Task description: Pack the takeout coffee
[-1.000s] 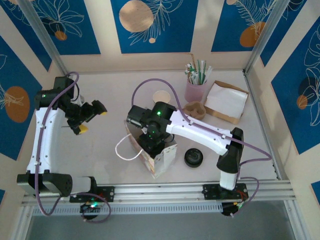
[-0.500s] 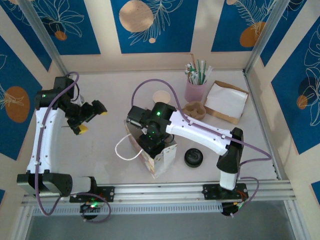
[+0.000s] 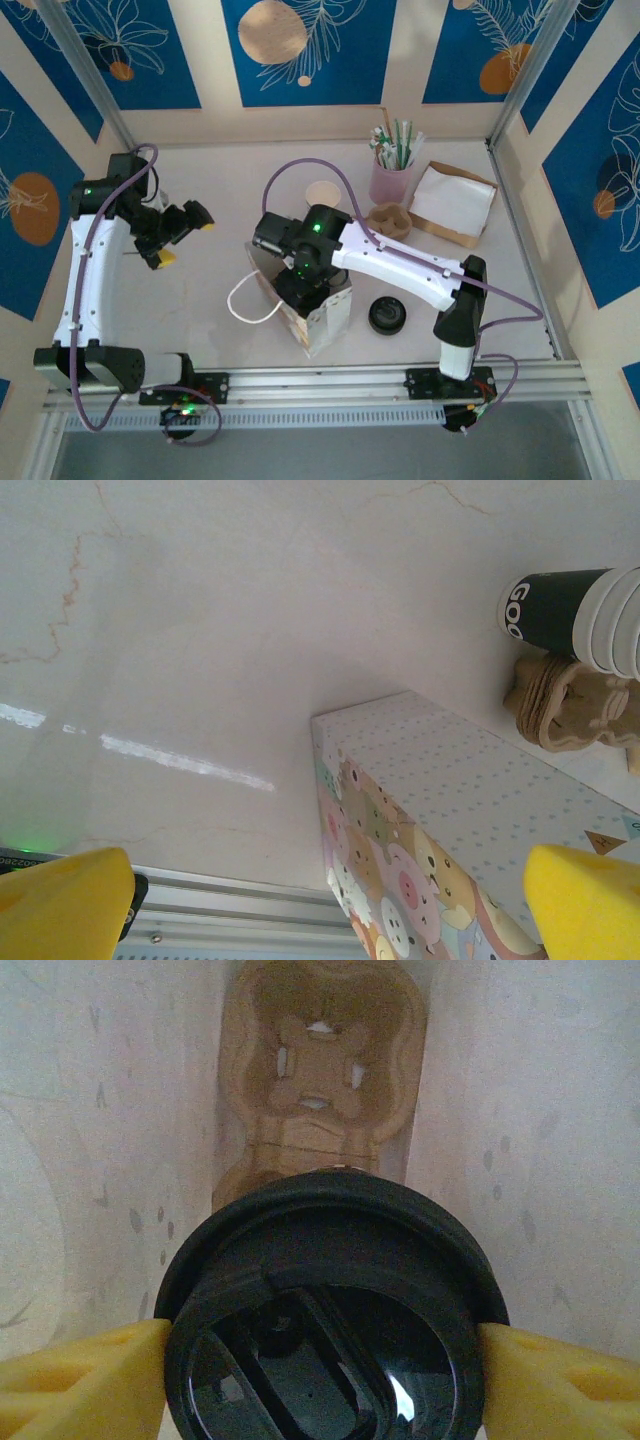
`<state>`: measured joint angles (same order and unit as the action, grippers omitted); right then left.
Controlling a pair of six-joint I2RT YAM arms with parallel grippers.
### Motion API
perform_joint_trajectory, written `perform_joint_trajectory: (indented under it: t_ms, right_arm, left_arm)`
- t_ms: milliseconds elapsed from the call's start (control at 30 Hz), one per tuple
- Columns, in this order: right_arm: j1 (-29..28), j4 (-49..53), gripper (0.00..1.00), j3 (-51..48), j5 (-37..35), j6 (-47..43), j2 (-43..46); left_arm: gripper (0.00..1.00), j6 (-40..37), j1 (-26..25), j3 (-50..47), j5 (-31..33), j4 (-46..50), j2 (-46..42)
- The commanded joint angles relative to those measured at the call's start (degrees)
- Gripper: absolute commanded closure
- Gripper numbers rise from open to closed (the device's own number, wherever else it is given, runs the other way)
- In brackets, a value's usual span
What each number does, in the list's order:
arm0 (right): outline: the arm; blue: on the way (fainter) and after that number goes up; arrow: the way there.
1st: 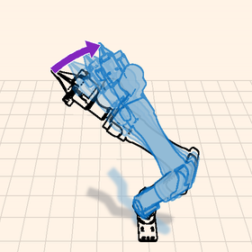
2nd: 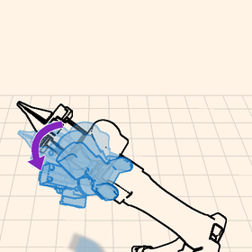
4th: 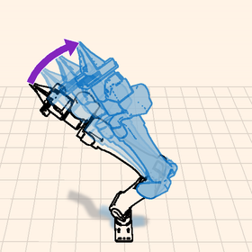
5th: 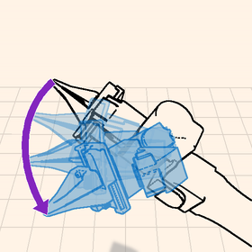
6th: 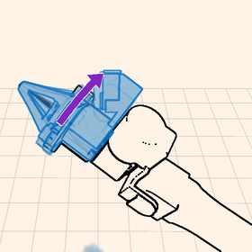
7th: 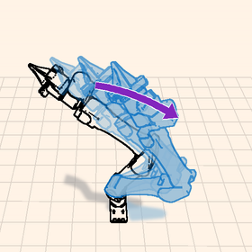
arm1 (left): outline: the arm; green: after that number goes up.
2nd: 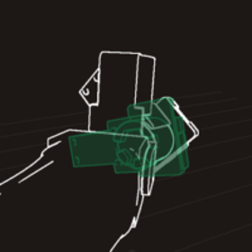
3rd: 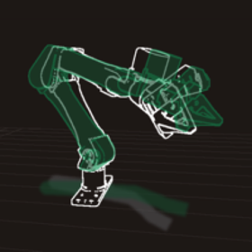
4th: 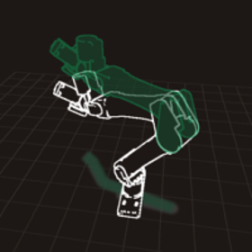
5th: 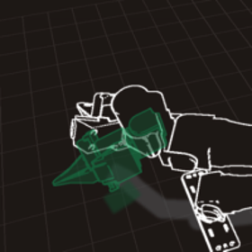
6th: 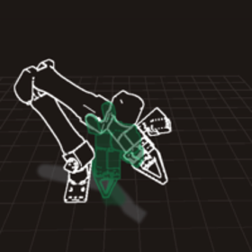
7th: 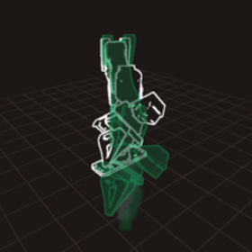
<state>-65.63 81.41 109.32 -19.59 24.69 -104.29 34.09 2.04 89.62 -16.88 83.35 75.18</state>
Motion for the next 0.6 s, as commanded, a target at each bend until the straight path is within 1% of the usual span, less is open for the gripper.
perform_joint_trajectory:
  t_ms: [0, 333, 567]
  right_arm:
    - [-0.4, 0.42, 0.23, 0.11, -0.64, -0.15, 0.43]
    - [-0.44, 0.72, 0.17, 0.28, -0.7, -0.15, 0.24]
    - [-0.45, 0.72, 0.17, 0.46, -0.63, -0.28, 0.23]
  left_arm:
    - [0.0, -0.05, 0.61, 0.99, -0.62, 0.68, 0.38]
    - [0.0, -0.05, 0.68, 1.08, -0.69, 0.59, 0.58]
    - [0.0, -0.06, 0.68, 1.16, -0.74, 0.57, 0.58]
